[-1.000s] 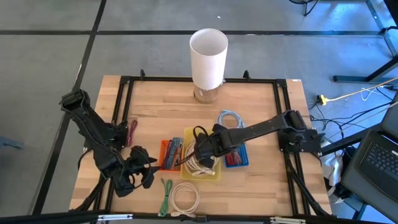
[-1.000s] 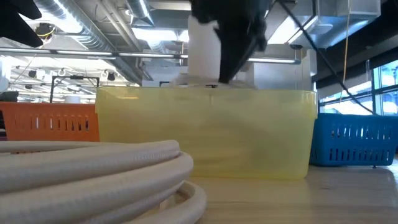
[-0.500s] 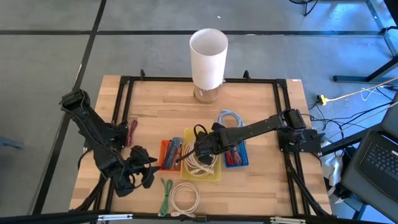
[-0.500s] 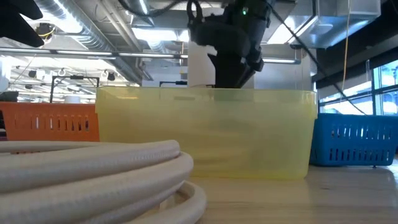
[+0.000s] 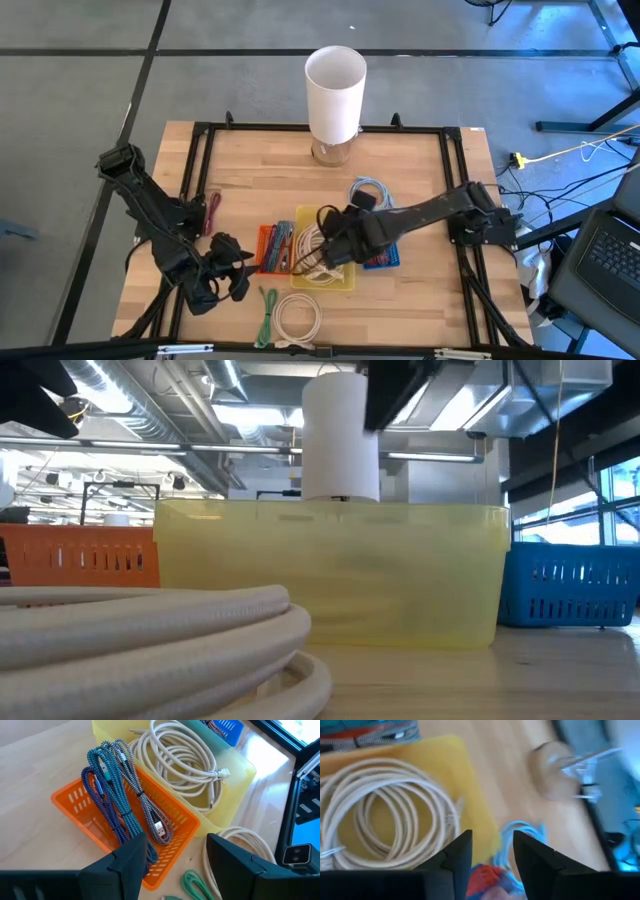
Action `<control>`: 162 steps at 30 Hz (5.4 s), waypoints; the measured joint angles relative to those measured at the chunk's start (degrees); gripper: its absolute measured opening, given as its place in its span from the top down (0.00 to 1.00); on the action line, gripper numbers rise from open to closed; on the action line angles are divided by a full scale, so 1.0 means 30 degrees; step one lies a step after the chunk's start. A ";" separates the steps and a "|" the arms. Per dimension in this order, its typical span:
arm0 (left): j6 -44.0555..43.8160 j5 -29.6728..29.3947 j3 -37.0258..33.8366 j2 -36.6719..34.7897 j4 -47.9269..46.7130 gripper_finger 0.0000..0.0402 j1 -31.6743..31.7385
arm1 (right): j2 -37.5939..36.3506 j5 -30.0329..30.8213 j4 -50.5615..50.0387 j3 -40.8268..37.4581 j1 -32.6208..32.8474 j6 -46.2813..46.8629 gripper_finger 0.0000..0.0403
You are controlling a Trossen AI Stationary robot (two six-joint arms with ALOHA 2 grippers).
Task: Pick & Place USB Port
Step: Put the black and pink charger cable into the orange bin
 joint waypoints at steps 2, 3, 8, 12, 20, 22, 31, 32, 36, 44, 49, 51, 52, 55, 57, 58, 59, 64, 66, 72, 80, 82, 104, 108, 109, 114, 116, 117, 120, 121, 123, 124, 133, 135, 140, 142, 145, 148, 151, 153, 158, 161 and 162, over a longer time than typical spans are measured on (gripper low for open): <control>0.0127 -0.0026 0.0000 -0.0003 -0.0114 0.51 0.0000 | -0.0006 0.0592 -0.1614 0.1132 0.0618 0.1327 0.65; 0.0127 -0.0033 0.0000 -0.0004 -0.0219 0.51 0.0000 | -0.0008 0.0653 -0.2286 0.1583 0.0921 0.1953 0.66; 0.0040 -0.0135 0.0000 -0.0001 -0.1187 0.51 -0.0036 | -0.0015 0.0648 -0.3684 0.2766 0.2656 0.4194 0.67; -0.1169 -0.0197 0.0000 -0.0007 -0.2098 0.51 -0.0059 | -0.0014 0.0614 -0.3685 0.2700 0.4124 0.4834 0.67; -0.6001 0.0491 0.0000 -0.0007 -0.6847 0.51 -0.0157 | 0.0000 0.0606 -0.3695 0.2338 0.6030 0.7011 0.67; -0.7895 0.1535 0.0000 -0.0007 -0.8360 0.51 -0.0115 | 0.0000 0.0612 -0.3696 0.2338 0.6298 0.7352 0.67; -1.3980 0.6423 0.0000 -0.0007 -1.5369 0.51 0.1572 | 0.0000 0.1713 -0.3688 0.2324 0.6568 0.7360 0.67; -1.3831 0.6404 0.0000 -0.0007 -1.5660 0.51 0.2003 | 0.0000 0.1861 -0.3696 0.2324 0.6574 0.7357 0.67; -1.2160 0.6700 -0.0530 -0.0015 -1.5846 0.51 0.3920 | 0.0000 0.1969 -0.3688 0.2324 0.6512 0.7353 0.67; -0.7113 0.9859 -0.2242 -0.0068 -1.3441 0.51 0.8095 | 0.0000 0.1966 -0.3688 0.2316 0.6503 0.7345 0.67; -0.4819 0.9559 -0.2238 -0.0036 -1.3379 0.51 1.0425 | 0.0000 0.1962 -0.3688 0.2316 0.6503 0.7366 0.67; -0.2777 0.9164 -0.2251 -0.0036 -1.3461 0.51 1.1622 | 0.0000 0.1954 -0.3688 0.2316 0.6503 0.7367 0.67; -0.1643 0.9104 -0.2251 -0.0036 -1.3327 0.51 1.2341 | 0.0000 0.1954 -0.3688 0.2316 0.6503 0.7367 0.67; 0.1439 0.9430 -0.2251 -0.0044 -1.2968 0.51 1.4495 | 0.0000 0.1953 -0.3684 0.2316 0.6503 0.7374 0.67; 0.3438 0.9724 -0.2251 -0.0044 -1.2081 0.51 1.5952 | 0.0000 0.1940 -0.3668 0.2316 0.6503 0.7425 0.67; 0.4414 1.0013 -0.2266 -0.0044 -1.1468 0.51 1.6614 | 0.0000 0.1934 -0.3634 0.2316 0.6503 0.7425 0.67; 0.5303 1.0358 -0.2346 -0.0044 -1.0756 0.51 1.7236 | 0.0000 0.1924 -0.3560 0.2316 0.6503 0.7425 0.67; 0.8596 1.1864 -0.3417 -0.0044 -0.8213 0.51 2.0369 | 0.0000 0.1425 -0.3477 0.2309 0.6517 0.7433 0.67; 0.9172 1.1970 -0.4042 -0.0036 -0.8847 0.53 2.1531 | 0.0000 0.0949 -0.3477 0.2309 0.6517 0.7433 0.67; 1.0437 1.2418 -0.5448 0.0030 -0.7898 0.60 2.3253 | 0.0000 0.0610 -0.3477 0.2309 0.6648 0.7436 0.67; 1.1211 1.3182 -0.6785 0.0036 -0.5970 0.65 2.4419 | 0.0000 0.0963 -0.3483 0.2309 0.6641 0.7804 0.67; 1.1349 1.3253 -0.6907 0.0015 -0.5864 0.65 2.4708 | 0.0000 0.0963 -0.3484 0.2309 0.6648 0.7821 0.67; 1.2853 1.3956 -0.5855 -0.1470 -0.4374 0.98 2.5081 | 0.0000 0.0956 -0.3484 0.2309 0.7084 0.8307 0.67; 1.2752 1.4149 -0.4511 -0.2911 -0.4624 0.99 2.4711 | 0.0000 0.0956 -0.3470 0.2309 0.7285 0.8351 0.67; 1.2653 1.4184 -0.3994 -0.3264 -0.4362 0.99 2.4552 | 0.0000 0.0955 -0.3457 0.2309 0.7328 0.8351 0.67; 1.2002 1.3910 -0.1950 -0.4781 -0.4003 0.99 2.2998 | 0.0001 0.0956 -0.3375 0.2309 0.7515 0.8424 0.67; 1.1834 1.3747 -0.1243 -0.5313 -0.3078 0.99 2.1902 | 0.0000 0.0956 -0.3358 0.2309 0.7590 0.8431 0.67; 1.1686 1.3635 -0.0957 -0.5489 -0.2812 0.99 2.1314 | 0.0001 0.0957 -0.3346 0.2309 0.7636 0.8444 0.67; 1.0883 1.2561 0.0042 -0.5773 -0.2385 0.99 1.9356 | 0.0006 0.1051 -0.3339 0.2309 0.7661 0.8504 0.67; 1.0589 1.1988 0.0374 -0.5806 -0.2230 0.99 1.8596 | 0.0007 0.1051 -0.3346 0.2309 0.7661 0.8504 0.67; 0.9891 1.0855 0.0746 -0.5795 -0.1836 0.99 1.7008 | 0.0003 0.1068 -0.3339 0.2309 0.7654 0.8503 0.67; 0.9663 1.0380 0.0805 -0.5711 -0.1403 0.99 1.6198 | 0.0006 0.1101 -0.3339 0.2309 0.7646 0.8504 0.67; 0.6011 0.5723 0.0882 -0.3072 0.1926 0.99 0.9760 | 0.0000 0.1108 -0.3341 0.2309 0.7654 0.8682 0.67; 0.4971 0.5084 0.0882 -0.2013 0.2203 0.99 0.8690 | 0.0005 0.1109 -0.3323 0.2283 0.7654 0.8781 0.67; 0.2304 0.4087 0.0882 0.0218 0.2191 0.99 0.7109 | 0.0021 0.1109 -0.3130 0.1665 0.7741 0.8781 0.67; 0.1380 0.3811 0.0882 0.0715 0.1699 0.99 0.6879 | 0.0021 0.1076 -0.2970 0.1268 0.7754 0.8850 0.67; 0.0093 0.3548 0.0882 0.1211 0.0660 0.99 0.6912 | 0.0021 0.0867 -0.2953 0.0709 0.7763 0.9157 0.67; -0.0614 0.3582 0.0882 0.1505 -0.0521 0.99 0.7200 | 0.0021 0.0395 -0.2961 0.0134 0.7765 0.9609 0.67; -0.1026 0.3626 0.0731 0.1654 -0.1085 0.99 0.7628 | 0.0014 0.0135 -0.2872 -0.0262 0.7763 0.9874 0.67; -0.1053 0.3866 0.0663 0.1813 -0.1276 0.99 0.7968 | 0.0021 0.0053 -0.2849 -0.0462 0.7763 0.9948 0.67; -0.0762 0.4886 0.0488 0.2758 -0.1073 0.99 0.8697 | 0.0021 0.0038 -0.2714 -0.0518 0.7763 0.9985 0.67; -0.0495 0.5392 0.0466 0.3532 -0.1102 0.99 0.9161 | 0.0021 0.0038 -0.2683 -0.0518 0.7763 0.9915 0.67; -0.0441 0.5684 0.0466 0.3790 -0.1028 0.99 0.9351 | 0.0021 0.0038 -0.2683 -0.0518 0.7763 0.9910 0.67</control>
